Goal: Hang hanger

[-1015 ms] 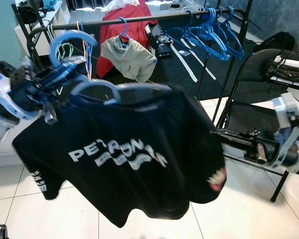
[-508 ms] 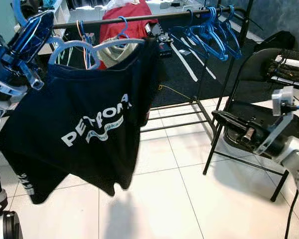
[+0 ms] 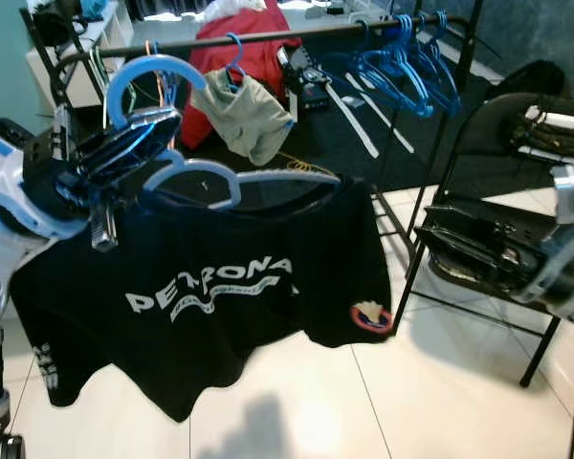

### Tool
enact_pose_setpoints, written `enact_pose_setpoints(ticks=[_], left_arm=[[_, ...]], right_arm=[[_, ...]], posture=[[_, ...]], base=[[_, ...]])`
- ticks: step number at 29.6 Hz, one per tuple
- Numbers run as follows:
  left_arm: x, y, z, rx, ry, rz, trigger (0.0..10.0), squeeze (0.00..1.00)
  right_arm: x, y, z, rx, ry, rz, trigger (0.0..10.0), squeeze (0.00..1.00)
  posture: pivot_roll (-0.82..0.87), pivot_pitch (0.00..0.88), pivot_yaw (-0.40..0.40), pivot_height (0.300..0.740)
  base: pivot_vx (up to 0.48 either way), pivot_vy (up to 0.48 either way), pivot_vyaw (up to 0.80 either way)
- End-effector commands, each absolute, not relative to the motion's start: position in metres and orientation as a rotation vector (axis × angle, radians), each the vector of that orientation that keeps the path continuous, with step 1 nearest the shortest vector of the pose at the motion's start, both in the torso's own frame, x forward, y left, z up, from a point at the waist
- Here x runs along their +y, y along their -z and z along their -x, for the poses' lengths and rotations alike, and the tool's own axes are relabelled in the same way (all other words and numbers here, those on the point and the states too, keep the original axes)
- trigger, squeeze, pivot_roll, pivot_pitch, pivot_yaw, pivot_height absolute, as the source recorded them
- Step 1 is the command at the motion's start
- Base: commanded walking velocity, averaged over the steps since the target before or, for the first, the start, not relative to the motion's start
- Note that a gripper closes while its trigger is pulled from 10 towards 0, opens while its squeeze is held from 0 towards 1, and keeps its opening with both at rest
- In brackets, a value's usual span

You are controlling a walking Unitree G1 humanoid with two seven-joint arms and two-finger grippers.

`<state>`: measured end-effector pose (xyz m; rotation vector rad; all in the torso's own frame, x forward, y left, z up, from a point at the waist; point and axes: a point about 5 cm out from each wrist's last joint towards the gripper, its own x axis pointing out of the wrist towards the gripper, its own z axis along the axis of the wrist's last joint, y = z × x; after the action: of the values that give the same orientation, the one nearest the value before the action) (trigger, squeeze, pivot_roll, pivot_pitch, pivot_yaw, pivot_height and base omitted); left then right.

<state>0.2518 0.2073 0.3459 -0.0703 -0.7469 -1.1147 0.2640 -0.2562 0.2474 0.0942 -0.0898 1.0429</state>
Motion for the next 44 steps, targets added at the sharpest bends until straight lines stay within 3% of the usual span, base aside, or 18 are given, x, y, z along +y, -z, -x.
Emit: enact_pose_setpoints(ticks=[1,5,6,8,9,20,21,22,23,24,25,44], left_arm=[[0.205,-0.355,-0.246,-0.787,1.133,0.061,10.0,0.0],[0.191,-0.355,-0.242,-0.797,1.19,0.107,10.0,0.0],[0.183,-0.353,-0.24,-0.787,1.246,0.133,10.0,0.0],[0.181,-0.352,-0.239,-0.781,1.265,0.144,10.0,0.0],[0.178,-0.35,-0.237,-0.767,1.307,0.151,10.0,0.0],[0.171,-0.345,-0.229,-0.713,1.42,0.125,10.0,0.0],[0.17,-0.345,-0.228,-0.714,1.421,0.126,10.0,0.0],[0.17,-0.345,-0.228,-0.714,1.421,0.126,10.0,0.0],[0.169,-0.345,-0.228,-0.717,1.417,0.13,10.0,0.0],[0.169,-0.345,-0.228,-0.717,1.417,0.13,10.0,0.0],[0.168,-0.346,-0.228,-0.719,1.415,0.133,10.0,0.0],[0.173,-0.348,-0.23,-0.723,1.382,0.099,10.0,0.0]], right_arm=[[-0.254,-0.251,-0.259,-0.095,-1.082,-0.093,10.0,1.0],[-0.249,-0.248,-0.261,-0.086,-1.075,-0.081,10.0,1.0],[-0.245,-0.245,-0.265,-0.084,-1.068,-0.071,10.0,0.33],[-0.244,-0.244,-0.267,-0.082,-1.068,-0.07,10.0,0.33],[-0.242,-0.243,-0.267,-0.079,-1.082,-0.073,10.0,0.0],[-0.236,-0.245,-0.268,-0.067,-1.141,-0.063,10.0,0.0],[-0.231,-0.243,-0.266,-0.043,-1.178,-0.061,8.6,0.0],[-0.231,-0.243,-0.266,-0.043,-1.178,-0.061,8.6,0.0],[-0.227,-0.241,-0.264,-0.026,-1.212,-0.062,0.9,0.0],[-0.227,-0.241,-0.264,-0.026,-1.212,-0.062,0.9,0.0],[-0.223,-0.239,-0.262,-0.015,-1.245,-0.07,0.0,0.0],[-0.225,-0.235,-0.249,0.051,-1.326,-0.089,0.0,0.0]], posture=[[-0.11,0.113,0.063,0.74],[-0.1,0.11,0.064,0.74],[-0.1,0.107,0.064,0.74],[-0.1,0.107,0.064,0.74],[-0.1,0.107,0.066,0.74],[-0.09,0.098,0.063,0.74],[-0.09,0.097,0.063,0.74],[-0.09,0.097,0.063,0.74],[-0.09,0.096,0.062,0.74],[-0.09,0.096,0.062,0.74],[-0.09,0.095,0.061,0.74],[-0.1,0.108,0.065,0.74]], base=[[0.0,0.0,0.0],[0.0,0.0,0.0],[0.0,0.0,0.0],[0.0,0.0,0.0],[0.0,0.0,0.0],[0.0,0.0,0.0],[0.0,0.0,0.0],[0.0,0.0,0.0],[0.0,0.0,0.0],[0.0,0.0,0.0],[0.0,0.0,0.0],[0.0,0.0,0.0]])
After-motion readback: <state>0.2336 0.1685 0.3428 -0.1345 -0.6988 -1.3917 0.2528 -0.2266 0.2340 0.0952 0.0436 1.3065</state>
